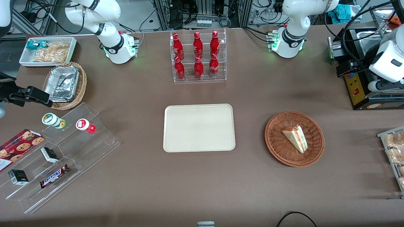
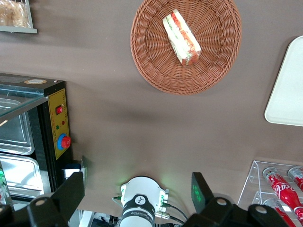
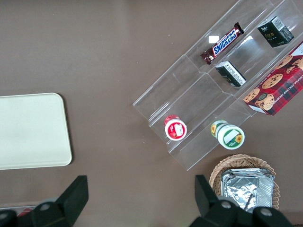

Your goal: Place sandwich from basket to tray

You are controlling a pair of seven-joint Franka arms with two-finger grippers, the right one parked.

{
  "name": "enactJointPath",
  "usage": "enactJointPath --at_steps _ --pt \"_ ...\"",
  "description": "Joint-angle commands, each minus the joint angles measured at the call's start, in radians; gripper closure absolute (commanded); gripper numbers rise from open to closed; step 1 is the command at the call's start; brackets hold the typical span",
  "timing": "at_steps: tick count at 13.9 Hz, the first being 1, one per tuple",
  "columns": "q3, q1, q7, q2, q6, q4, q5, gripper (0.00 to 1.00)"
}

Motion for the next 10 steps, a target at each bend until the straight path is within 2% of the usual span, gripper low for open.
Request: enactJointPath --at_steps 1,5,10 --pt "-0.011 0.008 -0.004 0.002 -0.021 0.009 -0.001 0.00" --pt "-0.009 0.010 -0.024 0.009 -0.023 -0.001 -0.005 0.00" --pt "-0.011 -0.023 -0.404 0.165 0.073 -0.043 0.011 0.00"
